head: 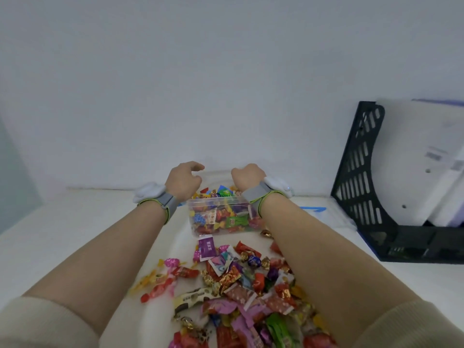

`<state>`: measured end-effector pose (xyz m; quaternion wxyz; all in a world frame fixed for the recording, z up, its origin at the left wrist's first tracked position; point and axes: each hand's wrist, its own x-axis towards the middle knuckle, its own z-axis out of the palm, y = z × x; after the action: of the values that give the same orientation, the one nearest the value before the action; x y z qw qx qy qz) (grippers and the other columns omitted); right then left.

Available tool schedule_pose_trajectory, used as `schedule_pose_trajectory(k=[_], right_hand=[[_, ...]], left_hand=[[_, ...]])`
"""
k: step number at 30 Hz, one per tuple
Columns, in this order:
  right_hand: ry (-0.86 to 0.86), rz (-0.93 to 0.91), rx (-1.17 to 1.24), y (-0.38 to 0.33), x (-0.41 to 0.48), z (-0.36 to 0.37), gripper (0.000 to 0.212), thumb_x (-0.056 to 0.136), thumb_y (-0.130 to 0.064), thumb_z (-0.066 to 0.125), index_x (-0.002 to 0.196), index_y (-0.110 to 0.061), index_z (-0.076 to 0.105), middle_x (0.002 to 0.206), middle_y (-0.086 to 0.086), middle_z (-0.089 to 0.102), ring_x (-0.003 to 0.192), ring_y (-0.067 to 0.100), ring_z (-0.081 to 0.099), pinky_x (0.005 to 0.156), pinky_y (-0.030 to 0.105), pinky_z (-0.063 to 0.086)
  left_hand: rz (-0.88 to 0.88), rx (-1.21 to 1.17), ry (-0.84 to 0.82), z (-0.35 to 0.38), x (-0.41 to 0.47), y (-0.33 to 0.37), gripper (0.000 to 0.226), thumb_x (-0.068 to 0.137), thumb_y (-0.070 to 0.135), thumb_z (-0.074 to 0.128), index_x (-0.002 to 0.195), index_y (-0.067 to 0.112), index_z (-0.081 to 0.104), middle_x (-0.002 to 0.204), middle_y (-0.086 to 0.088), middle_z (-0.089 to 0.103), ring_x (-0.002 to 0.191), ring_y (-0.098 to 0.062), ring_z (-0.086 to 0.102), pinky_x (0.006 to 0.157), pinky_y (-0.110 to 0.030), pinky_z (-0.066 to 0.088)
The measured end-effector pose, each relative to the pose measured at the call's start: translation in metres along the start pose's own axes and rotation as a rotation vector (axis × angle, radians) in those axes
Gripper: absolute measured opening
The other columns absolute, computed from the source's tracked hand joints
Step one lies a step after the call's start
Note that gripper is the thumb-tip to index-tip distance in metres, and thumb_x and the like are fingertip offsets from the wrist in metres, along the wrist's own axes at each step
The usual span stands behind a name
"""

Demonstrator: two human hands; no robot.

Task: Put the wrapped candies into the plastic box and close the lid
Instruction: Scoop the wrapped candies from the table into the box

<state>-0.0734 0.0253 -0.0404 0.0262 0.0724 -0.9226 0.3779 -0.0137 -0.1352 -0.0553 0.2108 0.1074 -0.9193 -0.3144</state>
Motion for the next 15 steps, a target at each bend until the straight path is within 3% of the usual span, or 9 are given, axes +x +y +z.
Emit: schedule_pose_trajectory(k=[3,6,8,10,12,15], right_hand=[[0.111,-0.068,0.046,0.001,-0.007,0.0,0.033,0.088,-0.022,0.045,0.058,-0.009,0.047,0.062,0.007,0.053,0.06,0.028,0.049,0.055,0.027,0.035],[0.153,-0.267,0.113,0.005,-0.02,-0.001,0.03,0.091,-0.029,0.043,0.082,-0.011,0.066,0.083,0.003,0.07,0.078,0.025,0.063,0.068,0.034,0.051],[0.186,-0.395,0.113,0.016,-0.033,-0.007,0.028,0.092,-0.031,0.044,0.092,-0.017,0.069,0.092,-0.001,0.069,0.09,0.019,0.06,0.075,0.032,0.05],[0.281,-0.51,0.087,0.033,-0.047,-0.017,0.022,0.091,-0.026,0.047,0.091,-0.021,0.069,0.093,-0.007,0.068,0.098,0.014,0.053,0.078,0.027,0.043],[0.395,-0.576,0.085,0.055,-0.062,-0.029,0.018,0.09,-0.023,0.049,0.088,-0.022,0.067,0.089,-0.01,0.064,0.094,0.013,0.05,0.076,0.024,0.039],[0.371,-0.528,-0.031,0.095,-0.082,-0.045,0.02,0.091,-0.03,0.049,0.082,-0.02,0.063,0.084,-0.007,0.06,0.087,0.015,0.051,0.076,0.033,0.044]], left_hand=[[0.024,0.082,0.15,-0.002,-0.007,0.009,0.037,0.094,0.013,0.047,0.125,0.018,0.067,0.127,-0.002,0.067,0.119,-0.024,0.06,0.099,-0.031,0.046],[0.132,0.182,0.299,-0.005,-0.023,0.019,0.033,0.095,0.015,0.045,0.117,0.02,0.069,0.116,0.001,0.071,0.112,-0.024,0.061,0.092,-0.034,0.047],[0.304,0.18,0.321,-0.003,-0.044,0.025,0.029,0.093,0.016,0.048,0.112,0.02,0.069,0.113,0.003,0.07,0.112,-0.021,0.059,0.092,-0.033,0.045],[0.522,0.183,0.263,0.001,-0.072,0.028,0.025,0.091,0.018,0.05,0.108,0.018,0.069,0.11,0.003,0.069,0.111,-0.02,0.058,0.093,-0.034,0.044],[0.679,0.193,0.125,0.012,-0.101,0.025,0.024,0.092,0.026,0.049,0.106,0.019,0.067,0.109,0.005,0.067,0.106,-0.017,0.057,0.093,-0.037,0.047],[0.554,0.156,-0.219,0.034,-0.137,0.015,0.042,0.095,0.053,0.04,0.124,0.03,0.059,0.123,0.012,0.059,0.116,-0.008,0.052,0.101,-0.033,0.044]])
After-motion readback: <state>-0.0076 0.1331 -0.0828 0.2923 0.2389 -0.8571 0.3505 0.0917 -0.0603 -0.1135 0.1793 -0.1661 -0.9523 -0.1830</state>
